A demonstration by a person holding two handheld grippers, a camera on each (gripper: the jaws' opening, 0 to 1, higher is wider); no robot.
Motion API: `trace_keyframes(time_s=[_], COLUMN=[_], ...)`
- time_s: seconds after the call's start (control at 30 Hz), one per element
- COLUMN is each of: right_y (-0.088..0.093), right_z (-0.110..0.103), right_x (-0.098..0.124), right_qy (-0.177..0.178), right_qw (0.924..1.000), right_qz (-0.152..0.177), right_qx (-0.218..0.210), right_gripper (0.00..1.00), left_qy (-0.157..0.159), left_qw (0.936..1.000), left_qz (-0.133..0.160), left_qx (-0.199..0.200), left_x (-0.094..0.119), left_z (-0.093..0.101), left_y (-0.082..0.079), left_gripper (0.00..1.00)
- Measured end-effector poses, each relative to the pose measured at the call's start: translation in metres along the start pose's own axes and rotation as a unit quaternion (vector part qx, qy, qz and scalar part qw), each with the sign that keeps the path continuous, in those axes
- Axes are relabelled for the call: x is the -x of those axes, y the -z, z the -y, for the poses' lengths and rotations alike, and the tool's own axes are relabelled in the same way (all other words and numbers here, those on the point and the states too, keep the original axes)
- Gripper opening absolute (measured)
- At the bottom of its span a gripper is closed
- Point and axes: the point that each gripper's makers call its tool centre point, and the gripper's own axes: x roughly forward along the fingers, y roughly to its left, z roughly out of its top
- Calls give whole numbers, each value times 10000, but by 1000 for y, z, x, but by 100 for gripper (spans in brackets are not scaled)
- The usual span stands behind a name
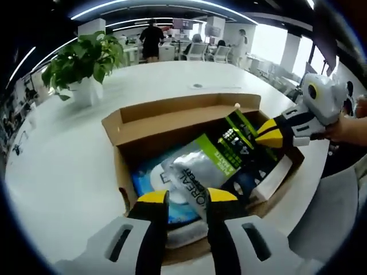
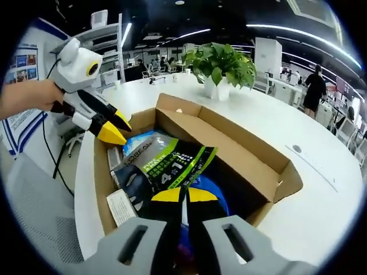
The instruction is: Operate the shoe box by opening the lid, removing the specified soft item, and placing it in the target area until the item is outside and the box remains undamaged.
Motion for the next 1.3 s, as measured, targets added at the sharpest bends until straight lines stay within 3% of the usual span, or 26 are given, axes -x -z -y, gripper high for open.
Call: trace_keyframes(time_s=[0.43,0.8,1.3], right_y=[6,10,19], right_z=[11,11,3], right_x=[7,7,3], right_qy=[124,140,68], right_qw=[9998,9995,9983], right_qz=[-19,-72,-332], right_qx=[141,274,465], right_gripper=[0,0,1], left_qy=[406,505,699], left_qw=[9982,9977,9944], left_qz=[-434,-364,-654], left_qx=[119,259,455], left_x=[-23,-25,-19], left_z=[16,19,27], left_y=[19,12,26], left_gripper=[23,22,17])
